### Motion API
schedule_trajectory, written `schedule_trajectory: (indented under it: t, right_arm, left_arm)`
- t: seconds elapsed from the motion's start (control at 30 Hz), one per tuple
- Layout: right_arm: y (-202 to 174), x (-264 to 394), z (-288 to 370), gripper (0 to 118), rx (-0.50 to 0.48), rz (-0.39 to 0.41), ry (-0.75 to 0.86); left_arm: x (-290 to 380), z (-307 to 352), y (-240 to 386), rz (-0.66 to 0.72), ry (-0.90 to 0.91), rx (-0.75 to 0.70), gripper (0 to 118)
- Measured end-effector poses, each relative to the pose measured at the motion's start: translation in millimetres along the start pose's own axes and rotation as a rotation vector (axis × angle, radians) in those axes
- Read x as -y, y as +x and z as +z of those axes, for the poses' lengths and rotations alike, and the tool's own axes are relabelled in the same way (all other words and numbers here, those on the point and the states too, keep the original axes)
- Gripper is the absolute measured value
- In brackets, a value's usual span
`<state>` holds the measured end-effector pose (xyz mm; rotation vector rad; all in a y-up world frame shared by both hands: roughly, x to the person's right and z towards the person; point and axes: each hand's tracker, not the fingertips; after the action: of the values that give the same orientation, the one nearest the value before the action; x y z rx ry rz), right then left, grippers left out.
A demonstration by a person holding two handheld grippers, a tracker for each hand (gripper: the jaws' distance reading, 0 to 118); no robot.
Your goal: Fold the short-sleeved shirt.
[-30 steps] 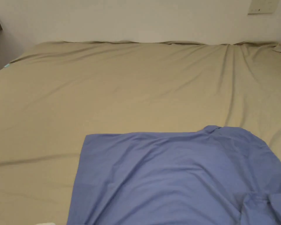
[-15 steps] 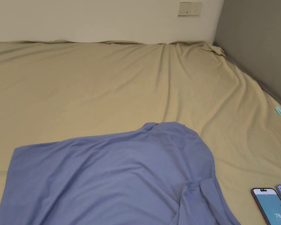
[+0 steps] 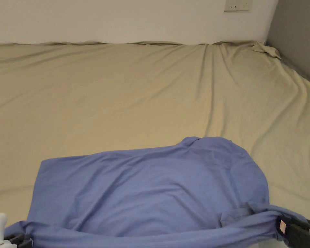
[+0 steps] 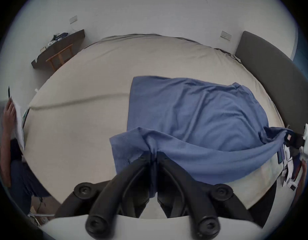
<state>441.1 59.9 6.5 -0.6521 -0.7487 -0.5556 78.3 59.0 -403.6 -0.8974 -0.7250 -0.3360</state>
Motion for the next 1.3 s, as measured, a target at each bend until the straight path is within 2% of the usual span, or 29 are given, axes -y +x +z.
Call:
schedule_trajectory:
  t: [0.13, 0.27, 0.4, 0.43, 0.47, 0.5, 0.53, 0.57, 0.63, 0.73, 0.77, 0.8, 0.83, 0.87, 0.9, 0.97, 1.07, 1.27, 1.3]
  right_arm:
    - [-3.8, -43.5, -65.9, 9, -0.001, 0.008, -0.027]
    - [-5.3, -61.5, -130.7, 9, 0.031, 0.017, -0.129]
    - [-7.9, -56.8, -163.2, 9, 0.059, 0.043, -0.18]
    - [-9.2, -53.4, -162.3, 9, 0.057, 0.047, -0.174]
    - [-11.5, -51.4, -160.0, 28, 0.058, 0.06, -0.164]
    - [-13.7, -50.5, -156.2, 69, 0.063, 0.07, -0.154]
    - [-14.3, -49.2, -150.9, 106, 0.066, 0.073, -0.144]
    - [-12.5, -47.0, -144.9, 117, 0.061, 0.07, -0.15]
    - [-15.3, -39.7, -123.8, 117, 0.025, 0.068, -0.111]
    - [-21.1, -25.6, -87.2, 117, 0.039, 0.076, -0.085]
    - [-23.8, -17.0, -71.7, 116, 0.023, 0.085, -0.063]
    - [-26.8, -8.2, -55.9, 110, -0.001, 0.099, -0.039]
    - [-29.5, 0.5, -41.4, 90, -0.014, 0.113, -0.008]
    - [-33.7, 10.9, -29.1, 28, 0.002, 0.12, -0.01]
    - [-37.3, 19.8, -19.6, 2, 0.044, 0.127, -0.002]
    - [-39.9, 37.7, 5.1, 2, 0.0, 0.127, 0.025]
    - [-42.5, 54.3, 27.8, 2, -0.019, 0.107, 0.022]
    - [-43.6, 62.7, 42.2, 2, -0.038, 0.086, 0.022]
    - [-44.1, 62.6, 43.1, 2, -0.039, 0.082, 0.025]
  left_arm:
    - [-43.4, -55.8, -4.7, 0.018, -0.028, 0.0, 4]
    - [-62.2, -108.2, -12.2, 0.075, -0.108, -0.012, 4]
    - [-56.7, -127.4, -16.0, 0.085, -0.144, -0.015, 4]
    - [-53.5, -128.1, -17.6, 0.097, -0.144, -0.007, 9]
    - [-48.4, -125.7, -19.0, 0.116, -0.132, 0.002, 36]
    - [-44.8, -122.6, -19.9, 0.126, -0.118, -0.002, 69]
    - [-41.2, -118.7, -20.8, 0.13, -0.104, -0.018, 85]
    - [-37.1, -113.8, -21.3, 0.126, -0.097, -0.023, 84]
    - [-28.2, -91.8, -18.9, 0.098, -0.038, -0.051, 84]
    - [-7.6, -46.3, -14.6, 0.051, 0.062, -0.062, 84]
    - [5.0, -24.8, -11.3, 0.027, 0.13, -0.052, 84]
    - [15.8, -6.2, -6.7, -0.008, 0.173, -0.043, 79]
    - [26.9, 12.8, 0.9, -0.04, 0.205, -0.058, 63]
    - [39.6, 27.5, 6.3, -0.041, 0.226, -0.108, 12]
    - [50.9, 40.0, 10.8, -0.033, 0.235, -0.128, 0]
    - [67.9, 57.8, 15.1, -0.017, 0.197, -0.063, 0]
    - [85.5, 69.2, 22.2, -0.012, 0.197, -0.075, 0]
    - [85.3, 52.8, 19.3, -0.008, 0.172, -0.023, 0]
    - [83.7, 46.1, 16.9, 0.01, 0.177, 0.012, 19]
